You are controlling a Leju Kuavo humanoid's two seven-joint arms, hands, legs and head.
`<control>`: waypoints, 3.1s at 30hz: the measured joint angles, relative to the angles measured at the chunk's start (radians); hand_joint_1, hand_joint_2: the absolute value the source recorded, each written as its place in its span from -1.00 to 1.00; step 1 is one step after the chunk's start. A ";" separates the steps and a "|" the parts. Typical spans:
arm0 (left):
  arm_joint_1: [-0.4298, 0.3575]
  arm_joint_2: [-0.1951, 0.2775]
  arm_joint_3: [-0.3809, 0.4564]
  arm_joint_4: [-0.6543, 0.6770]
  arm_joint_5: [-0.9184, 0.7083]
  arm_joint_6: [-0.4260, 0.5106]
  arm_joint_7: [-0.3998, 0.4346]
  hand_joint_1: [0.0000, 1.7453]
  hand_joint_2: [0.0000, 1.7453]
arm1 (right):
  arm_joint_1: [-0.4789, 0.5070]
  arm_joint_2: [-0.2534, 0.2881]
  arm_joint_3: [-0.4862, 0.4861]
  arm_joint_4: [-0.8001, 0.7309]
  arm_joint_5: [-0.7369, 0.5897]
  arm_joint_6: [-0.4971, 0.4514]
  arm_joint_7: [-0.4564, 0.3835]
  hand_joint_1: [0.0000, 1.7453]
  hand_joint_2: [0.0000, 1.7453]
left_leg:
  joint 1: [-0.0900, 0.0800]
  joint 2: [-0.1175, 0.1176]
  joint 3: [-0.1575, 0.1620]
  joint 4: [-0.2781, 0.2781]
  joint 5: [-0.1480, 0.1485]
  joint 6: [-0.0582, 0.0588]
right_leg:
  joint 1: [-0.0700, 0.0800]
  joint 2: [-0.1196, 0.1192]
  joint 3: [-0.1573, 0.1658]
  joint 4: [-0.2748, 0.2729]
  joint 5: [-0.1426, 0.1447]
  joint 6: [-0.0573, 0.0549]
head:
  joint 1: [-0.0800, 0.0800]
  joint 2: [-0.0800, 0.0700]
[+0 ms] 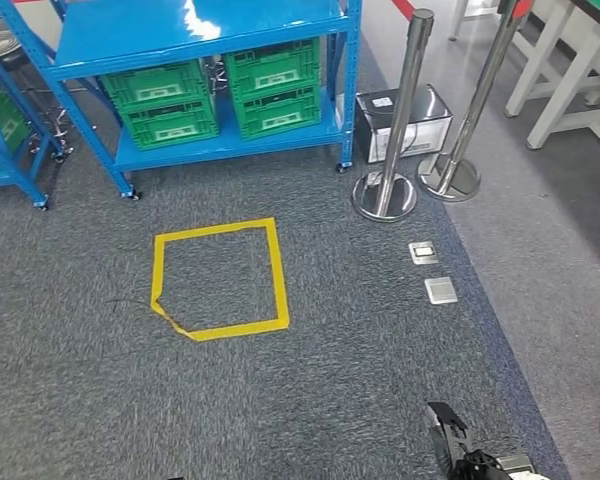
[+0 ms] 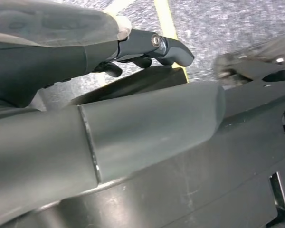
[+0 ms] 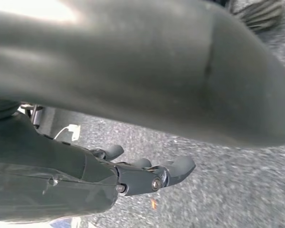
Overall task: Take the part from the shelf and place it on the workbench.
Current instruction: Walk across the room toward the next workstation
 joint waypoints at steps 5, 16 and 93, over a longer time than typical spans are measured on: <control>0.008 0.007 0.000 0.000 0.000 0.002 0.001 -1.00 -1.00 | -0.005 0.007 0.001 -0.001 0.000 0.003 0.000 -1.00 -1.00 | -0.020 -0.016 0.061 -0.147 0.116 0.034 | 0.006 0.012 0.064 -0.023 -0.017 0.018 | -0.004 0.000; 0.006 -0.005 0.000 0.000 0.001 0.011 0.001 -1.00 -1.00 | -0.003 0.003 0.006 0.001 0.000 0.004 0.001 -1.00 -1.00 | 0.017 -0.018 0.250 -0.192 0.007 0.001 | -0.023 -0.013 -0.160 0.088 0.024 0.074 | 0.031 0.000; 0.006 0.004 -0.001 0.000 -0.008 0.003 0.004 -1.00 -1.00 | 0.000 -0.001 0.032 0.000 -0.026 0.020 -0.037 -1.00 -1.00 | -0.010 0.004 0.027 -0.130 0.169 0.013 | -0.025 -0.013 0.067 -0.057 -0.038 0.031 | -0.008 0.000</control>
